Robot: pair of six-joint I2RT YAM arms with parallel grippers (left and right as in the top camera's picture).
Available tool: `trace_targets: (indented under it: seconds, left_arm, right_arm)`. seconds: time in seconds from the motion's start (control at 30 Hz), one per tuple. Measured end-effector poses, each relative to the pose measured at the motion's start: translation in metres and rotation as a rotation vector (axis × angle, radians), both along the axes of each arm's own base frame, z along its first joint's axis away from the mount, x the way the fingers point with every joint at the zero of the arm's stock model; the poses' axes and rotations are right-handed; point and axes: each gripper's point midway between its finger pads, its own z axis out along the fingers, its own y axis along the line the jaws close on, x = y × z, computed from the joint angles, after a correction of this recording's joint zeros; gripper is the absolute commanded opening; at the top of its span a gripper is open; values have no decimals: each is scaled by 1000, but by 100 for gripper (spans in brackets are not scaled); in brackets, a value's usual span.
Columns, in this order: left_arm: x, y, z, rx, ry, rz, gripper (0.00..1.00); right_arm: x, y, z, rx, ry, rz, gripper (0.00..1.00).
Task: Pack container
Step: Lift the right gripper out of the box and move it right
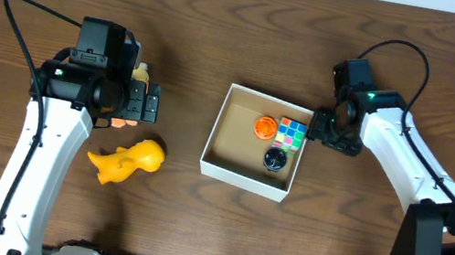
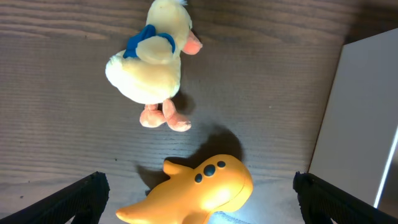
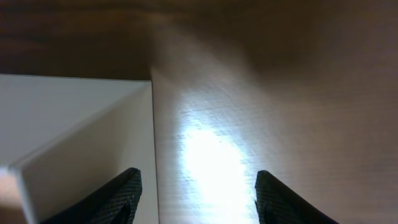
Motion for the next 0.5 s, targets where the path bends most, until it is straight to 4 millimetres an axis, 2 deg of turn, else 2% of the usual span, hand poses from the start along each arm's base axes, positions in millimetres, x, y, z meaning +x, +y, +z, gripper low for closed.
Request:
trace_targets:
  seconds: [0.3, 0.5]
  left_arm:
    - [0, 0, 0, 0, 0, 0, 98]
    - [0, 0, 0, 0, 0, 0, 98]
  right_arm:
    - [41, 21, 13, 80, -183, 101, 67]
    - [45, 30, 16, 115, -210, 157, 68]
